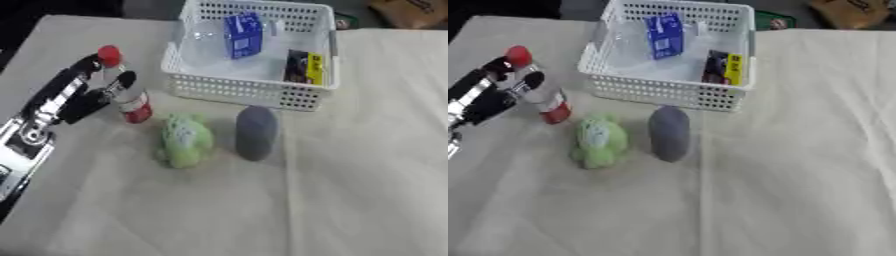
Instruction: Pick up objects on the table and place them in the box.
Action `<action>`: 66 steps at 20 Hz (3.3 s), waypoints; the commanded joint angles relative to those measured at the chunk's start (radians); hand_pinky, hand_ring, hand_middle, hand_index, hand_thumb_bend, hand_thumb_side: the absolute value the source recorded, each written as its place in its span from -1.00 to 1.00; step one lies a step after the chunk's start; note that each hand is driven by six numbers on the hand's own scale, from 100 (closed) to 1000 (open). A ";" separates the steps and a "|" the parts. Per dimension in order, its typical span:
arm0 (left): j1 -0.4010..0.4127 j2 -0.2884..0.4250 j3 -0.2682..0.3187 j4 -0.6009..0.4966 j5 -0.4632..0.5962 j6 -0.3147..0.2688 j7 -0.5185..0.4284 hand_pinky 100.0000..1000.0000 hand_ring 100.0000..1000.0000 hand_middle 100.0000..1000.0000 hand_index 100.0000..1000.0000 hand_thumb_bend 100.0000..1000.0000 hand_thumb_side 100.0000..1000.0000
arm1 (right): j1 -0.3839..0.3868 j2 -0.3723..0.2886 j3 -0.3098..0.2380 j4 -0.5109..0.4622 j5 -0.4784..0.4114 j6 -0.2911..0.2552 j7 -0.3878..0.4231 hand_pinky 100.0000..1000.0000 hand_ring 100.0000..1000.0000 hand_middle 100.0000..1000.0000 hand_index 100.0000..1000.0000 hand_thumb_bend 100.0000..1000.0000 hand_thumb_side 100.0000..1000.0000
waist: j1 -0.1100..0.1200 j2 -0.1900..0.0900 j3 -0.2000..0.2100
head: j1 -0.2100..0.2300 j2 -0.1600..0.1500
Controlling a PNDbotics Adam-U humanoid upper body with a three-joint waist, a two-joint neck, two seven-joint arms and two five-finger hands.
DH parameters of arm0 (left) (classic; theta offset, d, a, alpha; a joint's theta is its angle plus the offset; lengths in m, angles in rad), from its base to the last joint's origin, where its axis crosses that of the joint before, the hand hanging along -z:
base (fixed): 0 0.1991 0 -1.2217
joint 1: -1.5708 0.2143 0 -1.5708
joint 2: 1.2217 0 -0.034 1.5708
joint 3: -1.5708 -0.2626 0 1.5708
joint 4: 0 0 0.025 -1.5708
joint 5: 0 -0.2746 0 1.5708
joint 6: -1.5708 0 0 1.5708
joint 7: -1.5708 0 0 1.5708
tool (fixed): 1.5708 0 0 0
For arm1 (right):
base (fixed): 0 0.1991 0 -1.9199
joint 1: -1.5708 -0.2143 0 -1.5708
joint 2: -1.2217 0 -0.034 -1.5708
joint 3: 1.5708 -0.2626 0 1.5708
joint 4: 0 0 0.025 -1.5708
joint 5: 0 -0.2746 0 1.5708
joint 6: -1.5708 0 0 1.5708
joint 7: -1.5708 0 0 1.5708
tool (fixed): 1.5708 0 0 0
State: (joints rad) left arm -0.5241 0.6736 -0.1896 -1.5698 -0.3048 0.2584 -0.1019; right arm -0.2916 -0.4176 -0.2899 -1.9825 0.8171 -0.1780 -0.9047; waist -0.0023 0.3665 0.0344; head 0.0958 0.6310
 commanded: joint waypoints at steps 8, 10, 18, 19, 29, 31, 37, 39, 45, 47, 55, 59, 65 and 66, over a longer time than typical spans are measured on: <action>-0.046 -0.002 -0.014 0.043 0.015 -0.022 -0.028 1.00 1.00 1.00 0.99 -0.11 0.95 | -0.011 -0.012 -0.013 -0.018 -0.009 -0.004 -0.002 0.78 0.68 0.48 0.67 -1.00 1.00 | 0.000 -0.017 -0.005 | 0.007 -0.013; -0.050 -0.003 -0.014 0.050 0.005 -0.019 -0.015 1.00 1.00 0.96 0.92 -0.18 0.91 | -0.011 -0.012 -0.014 -0.018 -0.010 -0.004 -0.002 0.78 0.68 0.48 0.67 -1.00 1.00 | 0.001 -0.017 -0.006 | 0.007 -0.014; -0.052 -0.004 -0.017 0.056 -0.001 0.022 0.061 1.00 0.91 0.56 0.64 -0.47 0.79 | -0.013 -0.012 -0.016 -0.018 -0.011 -0.005 -0.002 0.78 0.67 0.47 0.67 -1.00 1.00 | 0.002 -0.017 -0.007 | 0.007 -0.014; -0.051 -0.004 -0.018 0.059 -0.002 0.027 0.065 1.00 0.88 0.53 0.61 -0.54 0.77 | -0.014 -0.012 -0.017 -0.018 -0.011 -0.005 -0.002 0.78 0.67 0.47 0.67 -1.00 1.00 | 0.003 -0.017 -0.008 | 0.007 -0.014; -0.052 -0.008 -0.022 0.078 0.009 0.050 0.097 0.74 0.57 0.32 0.36 -1.00 0.70 | -0.015 -0.012 -0.021 -0.018 -0.012 -0.005 -0.002 0.78 0.68 0.47 0.67 -1.00 1.00 | 0.003 -0.018 -0.009 | 0.007 -0.018; -0.052 -0.009 -0.021 0.078 0.017 0.050 0.101 0.70 0.50 0.24 0.30 -1.00 0.68 | -0.015 -0.013 -0.024 -0.018 -0.013 -0.004 -0.002 0.78 0.67 0.47 0.67 -1.00 1.00 | 0.003 -0.019 -0.010 | 0.006 -0.017; -0.053 -0.009 -0.020 0.069 0.033 0.051 0.123 0.54 0.38 0.19 0.23 -1.00 0.63 | -0.015 -0.012 -0.026 -0.018 -0.013 -0.003 -0.002 0.78 0.68 0.47 0.67 -1.00 1.00 | 0.002 -0.020 -0.009 | 0.005 -0.017; -0.053 -0.008 -0.018 0.064 0.038 0.051 0.132 0.46 0.32 0.17 0.21 -1.00 0.60 | -0.014 -0.013 -0.026 -0.018 -0.013 -0.002 -0.002 0.78 0.68 0.47 0.67 -1.00 1.00 | 0.002 -0.021 -0.009 | 0.004 -0.017; -0.054 -0.008 0.002 0.032 0.047 0.063 0.171 0.47 0.32 0.14 0.17 -1.00 0.52 | -0.014 -0.014 -0.029 -0.018 -0.013 -0.001 -0.002 0.78 0.68 0.47 0.67 -1.00 1.00 | 0.001 -0.023 -0.008 | 0.001 -0.015; -0.055 -0.002 0.005 0.019 0.044 0.067 0.174 0.46 0.31 0.13 0.16 -1.00 0.49 | -0.014 -0.015 -0.030 -0.018 -0.013 -0.001 -0.002 0.78 0.68 0.47 0.67 -1.00 1.00 | 0.002 -0.024 -0.007 | -0.001 -0.012; -0.055 0.022 0.027 -0.046 -0.028 0.089 0.169 0.43 0.28 0.13 0.15 -1.00 0.36 | -0.012 -0.017 -0.032 -0.018 -0.012 -0.002 -0.002 0.78 0.68 0.47 0.67 -1.00 1.00 | 0.002 -0.027 -0.002 | -0.006 -0.007; -0.052 0.022 0.026 -0.054 -0.045 0.095 0.160 0.37 0.24 0.10 0.12 -1.00 0.32 | -0.013 -0.016 -0.034 -0.018 -0.014 -0.002 -0.002 0.79 0.68 0.47 0.66 -1.00 1.00 | 0.001 -0.027 -0.003 | -0.005 -0.006; -0.056 0.022 0.037 -0.078 -0.056 0.106 0.180 0.35 0.25 0.11 0.12 -1.00 0.31 | -0.013 -0.017 -0.037 -0.018 -0.015 -0.003 -0.002 0.79 0.68 0.47 0.66 -1.00 1.00 | 0.000 -0.027 -0.005 | -0.007 -0.007; -0.056 0.022 0.037 -0.080 -0.057 0.108 0.180 0.35 0.25 0.11 0.12 -1.00 0.31 | -0.013 -0.017 -0.037 -0.018 -0.016 -0.003 -0.002 0.79 0.68 0.47 0.66 -1.00 1.00 | 0.000 -0.027 -0.005 | -0.007 -0.008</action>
State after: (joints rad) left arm -0.5668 0.6614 -0.1689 -1.6288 -0.3558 0.3625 0.0733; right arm -0.2989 -0.4168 -0.3173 -1.9825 0.8085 -0.1790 -0.9037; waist -0.0026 0.3653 0.0306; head 0.0909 0.6232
